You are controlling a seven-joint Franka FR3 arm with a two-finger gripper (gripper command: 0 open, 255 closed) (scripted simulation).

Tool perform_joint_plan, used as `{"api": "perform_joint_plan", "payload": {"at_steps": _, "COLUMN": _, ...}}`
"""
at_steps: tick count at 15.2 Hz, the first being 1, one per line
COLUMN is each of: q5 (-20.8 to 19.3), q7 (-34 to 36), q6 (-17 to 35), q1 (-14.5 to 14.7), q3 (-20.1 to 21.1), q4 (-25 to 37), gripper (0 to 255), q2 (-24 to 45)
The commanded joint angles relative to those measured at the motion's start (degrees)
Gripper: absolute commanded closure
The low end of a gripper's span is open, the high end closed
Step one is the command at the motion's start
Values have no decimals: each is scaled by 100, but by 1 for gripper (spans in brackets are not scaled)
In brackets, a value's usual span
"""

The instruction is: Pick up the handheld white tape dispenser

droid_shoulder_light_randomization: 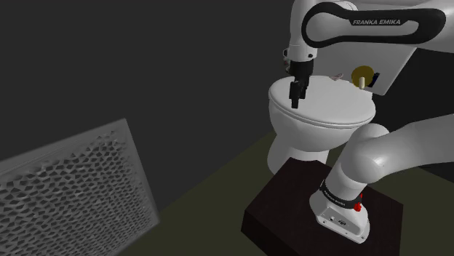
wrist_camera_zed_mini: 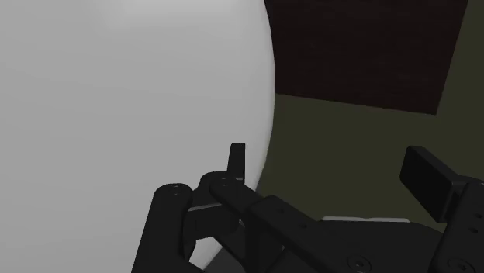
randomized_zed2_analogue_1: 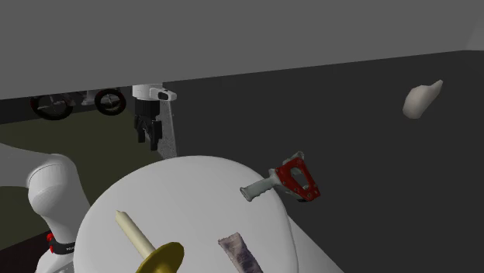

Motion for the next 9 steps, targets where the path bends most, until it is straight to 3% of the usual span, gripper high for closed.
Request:
{"api": "perform_joint_plan", "payload": {"at_steps": 1, "q5": 0, "q7": 0, "q6": 0, "q1": 0, "q3": 0, "q4": 0, "gripper": 0, "q2": 0}}
{"api": "perform_joint_plan", "payload": {"at_steps": 9, "q5": -449, "q7": -561, "q6": 738, "q1": -392, "q3": -869, "q4": 665, "gripper": 0, "q2": 899}}
